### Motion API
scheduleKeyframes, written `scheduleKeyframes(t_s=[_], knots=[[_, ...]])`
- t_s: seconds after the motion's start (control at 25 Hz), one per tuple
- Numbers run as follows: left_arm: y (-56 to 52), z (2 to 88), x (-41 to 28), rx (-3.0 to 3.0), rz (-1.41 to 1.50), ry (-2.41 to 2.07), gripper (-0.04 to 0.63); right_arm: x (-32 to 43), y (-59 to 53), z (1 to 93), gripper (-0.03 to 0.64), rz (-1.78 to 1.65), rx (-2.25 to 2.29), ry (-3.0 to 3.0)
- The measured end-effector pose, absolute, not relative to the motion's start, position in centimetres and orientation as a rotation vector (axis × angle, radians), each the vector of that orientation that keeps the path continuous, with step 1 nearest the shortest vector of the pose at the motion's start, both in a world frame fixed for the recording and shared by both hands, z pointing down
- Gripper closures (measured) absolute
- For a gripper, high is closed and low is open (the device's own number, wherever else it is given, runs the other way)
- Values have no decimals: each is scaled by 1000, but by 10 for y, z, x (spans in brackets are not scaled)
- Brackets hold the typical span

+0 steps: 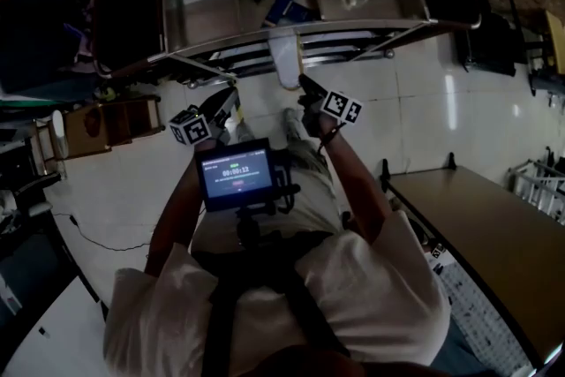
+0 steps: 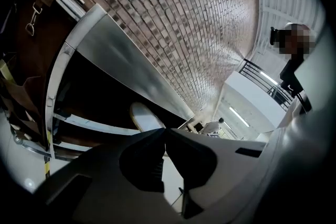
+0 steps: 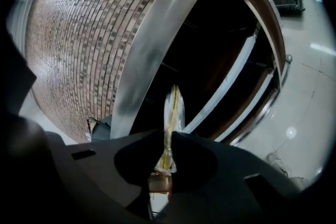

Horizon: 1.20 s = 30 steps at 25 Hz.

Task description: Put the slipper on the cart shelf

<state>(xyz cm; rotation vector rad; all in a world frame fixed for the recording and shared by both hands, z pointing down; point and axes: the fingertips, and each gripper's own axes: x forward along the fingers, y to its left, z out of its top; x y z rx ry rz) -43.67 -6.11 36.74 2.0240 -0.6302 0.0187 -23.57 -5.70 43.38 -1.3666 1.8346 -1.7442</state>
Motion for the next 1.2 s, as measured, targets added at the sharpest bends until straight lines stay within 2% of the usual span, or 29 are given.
scheduleKeyframes(t_s=[0.48, 1.2], knots=[[-63, 372, -404, 1992, 7, -710, 594, -205, -92, 459, 564, -1768, -1331, 1867], [-65, 370, -408, 1954, -6, -833, 594, -194, -161, 507, 563, -1711, -1396, 1901]])
